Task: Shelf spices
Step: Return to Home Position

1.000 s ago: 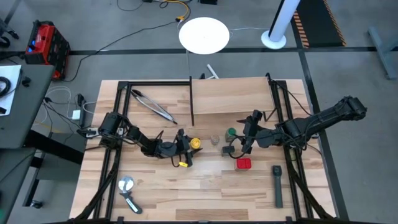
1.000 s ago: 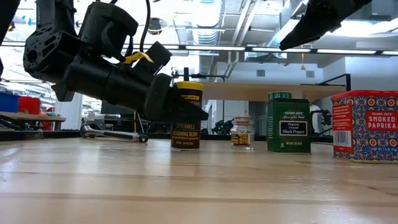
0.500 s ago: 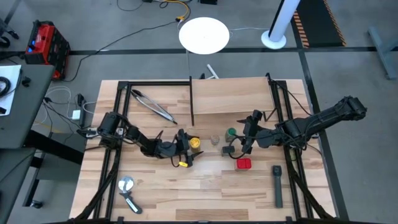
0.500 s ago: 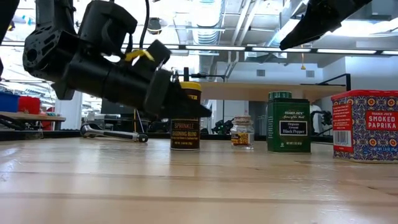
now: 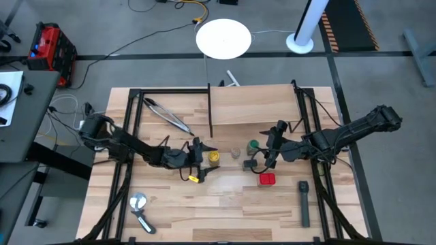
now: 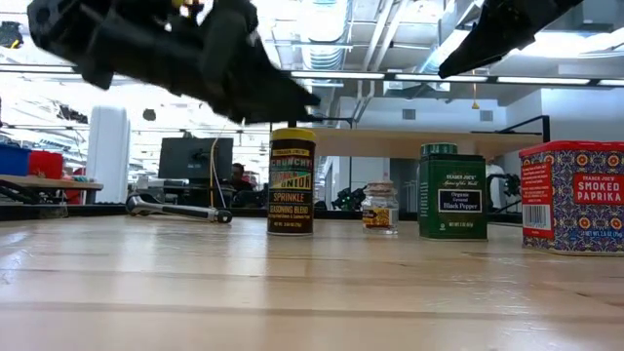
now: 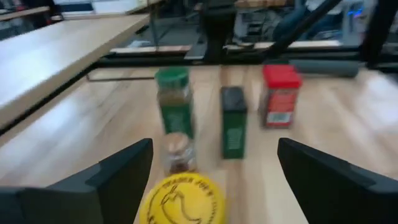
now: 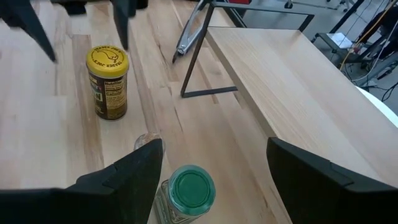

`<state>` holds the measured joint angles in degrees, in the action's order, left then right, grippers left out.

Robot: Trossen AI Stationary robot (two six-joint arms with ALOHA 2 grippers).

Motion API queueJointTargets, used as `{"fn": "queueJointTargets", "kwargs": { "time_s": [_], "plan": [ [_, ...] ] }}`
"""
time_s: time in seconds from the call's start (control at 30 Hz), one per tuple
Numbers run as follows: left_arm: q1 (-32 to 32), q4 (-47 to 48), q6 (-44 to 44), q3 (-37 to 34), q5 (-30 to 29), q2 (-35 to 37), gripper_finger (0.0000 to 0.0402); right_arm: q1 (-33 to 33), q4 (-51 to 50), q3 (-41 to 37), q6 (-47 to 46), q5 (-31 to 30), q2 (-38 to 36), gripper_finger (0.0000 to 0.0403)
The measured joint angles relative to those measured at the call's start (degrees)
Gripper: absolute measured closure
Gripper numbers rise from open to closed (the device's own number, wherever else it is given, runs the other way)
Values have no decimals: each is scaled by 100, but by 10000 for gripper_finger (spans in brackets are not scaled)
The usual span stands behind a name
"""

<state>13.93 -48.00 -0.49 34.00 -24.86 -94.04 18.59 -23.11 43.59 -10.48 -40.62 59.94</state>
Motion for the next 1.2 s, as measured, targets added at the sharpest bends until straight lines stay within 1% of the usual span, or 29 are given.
{"fn": "queueJointTargets", "kwargs": {
  "time_s": [0.1,0.23,0.33,0.47,0.6,0.67,0.73,0.77,0.83,0.9,0.93,1.0,1.03,1.07,1.2],
  "plan": [
    [22,252,19,-1,164,484,67,0,5,2,29,2,0,111],
    [51,702,68,0,153,1180,67,19,21,2,187,4,0,111],
    [52,931,64,-2,-98,1715,66,89,178,2,425,6,0,111],
    [48,1232,346,0,-394,2329,66,141,665,4,709,13,0,111],
    [50,1461,437,0,-407,2675,66,212,995,4,1207,15,17,111],
    [50,1564,397,0,-399,2754,66,204,1341,4,1369,64,17,111],
    [49,1649,499,0,-329,2743,66,99,1775,4,1533,433,17,111],
    [10,1645,561,-4,-175,2733,66,9,2001,4,1661,813,17,111],
    [-197,1339,451,-9,267,2689,66,-228,2484,4,1943,1775,17,111],
    [-498,1048,340,0,965,2658,66,-504,2906,4,2082,2580,17,111],
    [-625,990,361,0,1345,2655,66,-626,3047,4,2109,2801,16,111],
    [-804,913,447,0,2053,2654,66,-808,3234,4,2121,2928,15,111],
    [-855,902,454,0,2259,2655,66,-874,3292,4,2120,2929,15,111],
    [-882,905,452,0,2351,2659,66,-936,3331,4,2125,2929,15,111],
    [-901,923,600,0,2331,2669,66,-1012,3342,4,2198,2944,13,111]
  ]
}}
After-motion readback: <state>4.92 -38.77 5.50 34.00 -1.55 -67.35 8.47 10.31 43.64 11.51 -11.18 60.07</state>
